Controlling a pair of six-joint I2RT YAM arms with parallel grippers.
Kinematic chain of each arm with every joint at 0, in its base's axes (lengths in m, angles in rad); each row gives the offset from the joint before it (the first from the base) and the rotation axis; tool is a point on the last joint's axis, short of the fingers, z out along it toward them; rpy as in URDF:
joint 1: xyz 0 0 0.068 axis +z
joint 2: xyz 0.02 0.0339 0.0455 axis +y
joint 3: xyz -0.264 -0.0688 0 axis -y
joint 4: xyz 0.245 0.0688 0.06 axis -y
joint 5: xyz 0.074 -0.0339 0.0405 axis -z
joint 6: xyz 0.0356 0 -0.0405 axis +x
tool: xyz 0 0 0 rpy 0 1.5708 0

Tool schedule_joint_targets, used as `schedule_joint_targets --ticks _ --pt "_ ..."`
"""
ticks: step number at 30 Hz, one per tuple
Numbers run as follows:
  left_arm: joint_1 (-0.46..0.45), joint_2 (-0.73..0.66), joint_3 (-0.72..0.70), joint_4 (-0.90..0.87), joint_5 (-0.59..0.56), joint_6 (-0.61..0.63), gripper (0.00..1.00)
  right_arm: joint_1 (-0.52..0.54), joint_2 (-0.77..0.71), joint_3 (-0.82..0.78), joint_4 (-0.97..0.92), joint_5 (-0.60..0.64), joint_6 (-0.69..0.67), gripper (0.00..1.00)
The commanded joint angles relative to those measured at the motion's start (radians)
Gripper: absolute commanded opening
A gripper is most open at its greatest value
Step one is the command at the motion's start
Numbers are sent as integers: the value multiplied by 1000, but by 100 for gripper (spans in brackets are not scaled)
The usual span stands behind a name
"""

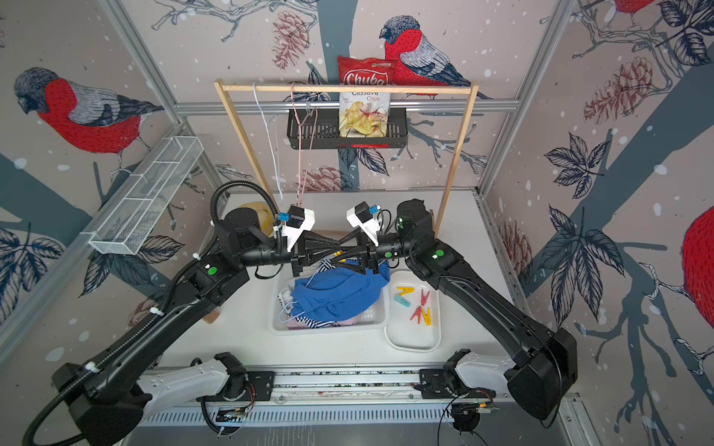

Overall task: Remove the clothespins securing tank tops to the hanger
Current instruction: Place the clothespin in the storage box.

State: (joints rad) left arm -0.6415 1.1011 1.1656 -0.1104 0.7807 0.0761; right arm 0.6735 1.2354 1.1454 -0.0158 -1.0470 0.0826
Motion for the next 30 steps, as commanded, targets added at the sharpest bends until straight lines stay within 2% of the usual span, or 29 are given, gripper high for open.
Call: schedule_joint_targets --ticks 1,3,5,6,10,11,13,18,22,26,28,30 --pt "-3 -3 8 19 -19 17 25 1 -13 -2 22 -9 1 39" --pt "-4 -3 8 18 -18 21 31 1 -19 -6 23 4 3 25" --pt "-4 -5 10 31 -29 10 43 1 -22 -9 16 15 4 13" --pt "-4 -7 8 38 -32 5 49 1 -22 -13 16 16 3 12" --pt "-4 -19 5 72 -114 -34 96 0 -35 -40 12 54 16 11" --pt "-4 -25 3 79 -141 -45 99 0 -42 -50 9 63 19 10" --pt "-4 -46 -7 89 -205 -60 99 0 -61 -76 6 104 26 8" --pt "-4 -117 -56 113 -349 -71 99 -11 -119 -160 -57 311 43 9" --pt "-4 -153 -86 65 -398 -67 99 -27 -199 -266 -87 574 119 11" --pt "-4 -170 -121 25 -370 -81 99 -39 -306 -382 -147 970 235 13" --pt "-4 -173 -145 24 -351 -102 99 -43 -355 -436 -206 1181 323 10" --pt "-3 -169 -162 14 -338 -124 99 -58 -409 -481 -264 1292 409 9"
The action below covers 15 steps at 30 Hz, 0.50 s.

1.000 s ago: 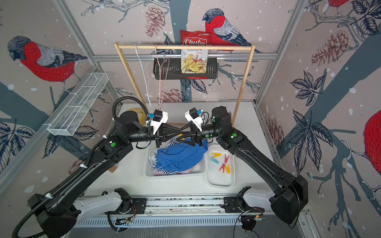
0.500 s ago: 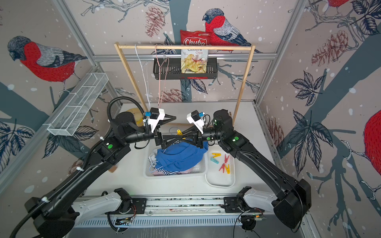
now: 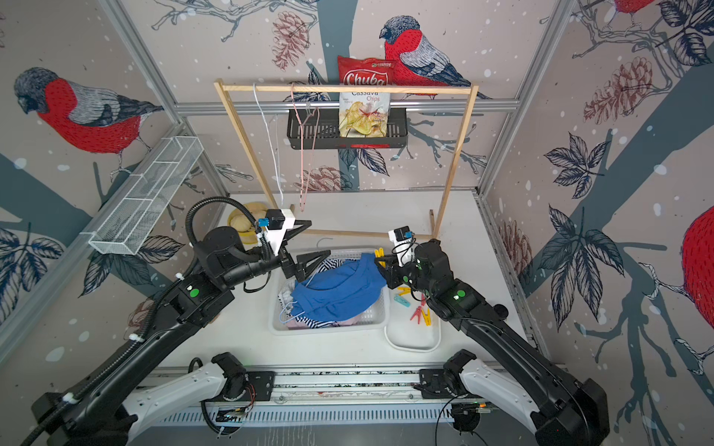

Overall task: Remove the clothespins securing tank tops to the hanger
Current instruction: Place the clothespin in the storage box.

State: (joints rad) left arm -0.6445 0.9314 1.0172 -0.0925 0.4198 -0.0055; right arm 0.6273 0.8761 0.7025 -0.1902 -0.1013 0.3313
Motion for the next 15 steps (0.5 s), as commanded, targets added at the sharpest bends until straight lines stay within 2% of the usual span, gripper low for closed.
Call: schedule_joint_targets --ticks 1,4,10,13,15 --pt "-1 6 -14 -13 26 -52 99 -19 -82 -68 -100 357 189 10" --pt "-1 28 -46 -48 23 -74 99 -27 -176 -158 -104 356 262 21" --pt "-1 108 -43 -178 -58 -105 96 -40 -294 -291 -130 334 406 21" --pt "6 123 -65 -215 -146 -133 96 -45 -295 -339 -116 311 430 21" --pt "32 146 -71 -242 -130 -159 95 -52 -280 -354 -117 301 441 22"
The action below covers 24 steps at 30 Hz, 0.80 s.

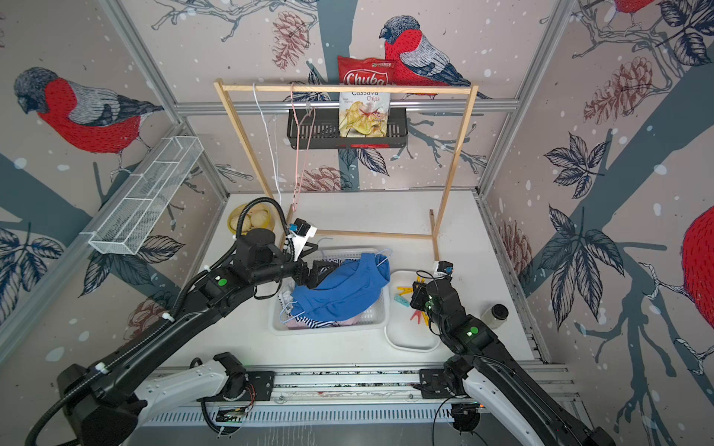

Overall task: Remove the clothespins securing tank tops to the hanger
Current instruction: Place the clothespin in the storage box.

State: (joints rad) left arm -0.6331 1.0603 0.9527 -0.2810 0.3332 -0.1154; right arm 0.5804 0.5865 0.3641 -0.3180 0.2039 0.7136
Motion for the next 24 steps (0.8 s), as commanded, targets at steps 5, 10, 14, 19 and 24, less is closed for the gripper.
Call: schedule_joint_targets --ticks 5,10,14,19,24 --pt "124 101 -8 -134 70 -87 82 -51 81 -45 60 -90 62 25" --pt "136 142 -3 -158 -5 -66 79 -89 185 -45 87 -160 40 27" --pt "136 193 29 -215 -84 -20 59 -106 239 -37 97 -199 23 26" --pt "136 231 31 -211 -133 14 54 -124 271 -40 119 -216 16 28" --pt "136 271 30 -171 -115 11 53 -139 265 -27 115 -219 2 41"
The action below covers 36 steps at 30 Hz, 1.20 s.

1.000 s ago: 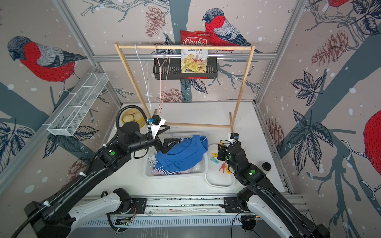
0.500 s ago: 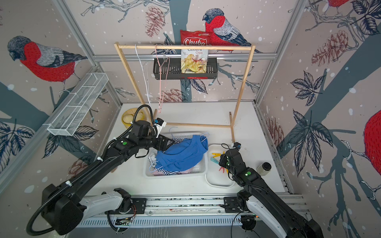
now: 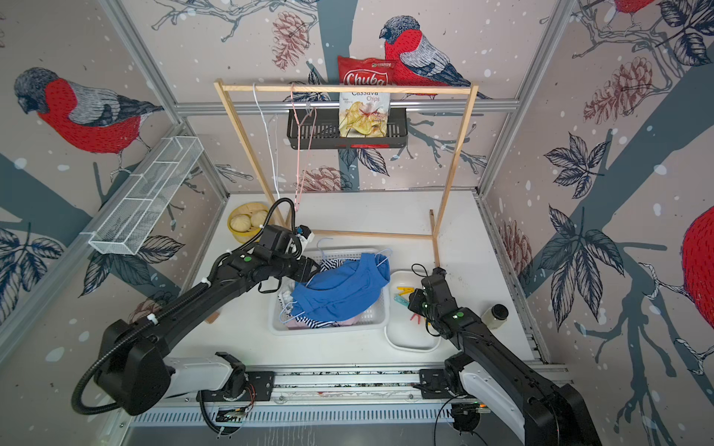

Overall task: Remove the clothespins securing tank tops to the hanger
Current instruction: Place the clothespin in the storage box, then pick up the hanger from the basket.

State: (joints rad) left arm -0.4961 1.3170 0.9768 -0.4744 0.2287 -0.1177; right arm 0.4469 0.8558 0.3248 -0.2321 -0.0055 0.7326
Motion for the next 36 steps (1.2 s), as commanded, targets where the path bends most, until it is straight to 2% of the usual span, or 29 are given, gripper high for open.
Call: schedule_joint_targets --ticks 1,2,4,9,15,19,22,25,31,36 --pt "-1 24 7 29 5 16 53 -11 -7 14 24 -7 -18 46" --pt "-2 33 7 37 23 16 52 -15 -10 17 13 -5 -21 52" --pt "-8 46 6 49 42 15 50 -23 -22 20 -1 -4 -23 57" --pt "-29 74 2 56 22 24 48 -42 -74 15 -17 4 -23 58" --pt "-54 97 -24 80 -39 28 39 -54 -156 -10 10 16 -12 59" --pt "-63 98 -38 116 -119 -4 12 -63 -171 -5 1 16 -15 59" --pt "-74 88 -34 135 -175 -19 4 -63 -170 -4 0 8 -13 59" --pt "-101 73 -14 121 -233 -1 0 -63 -173 2 9 -25 -15 58" --pt "-157 -22 15 59 -423 32 0 -36 -203 37 45 -50 -20 53" --pt "-186 -156 49 50 -512 50 0 60 -266 81 124 27 -44 53"
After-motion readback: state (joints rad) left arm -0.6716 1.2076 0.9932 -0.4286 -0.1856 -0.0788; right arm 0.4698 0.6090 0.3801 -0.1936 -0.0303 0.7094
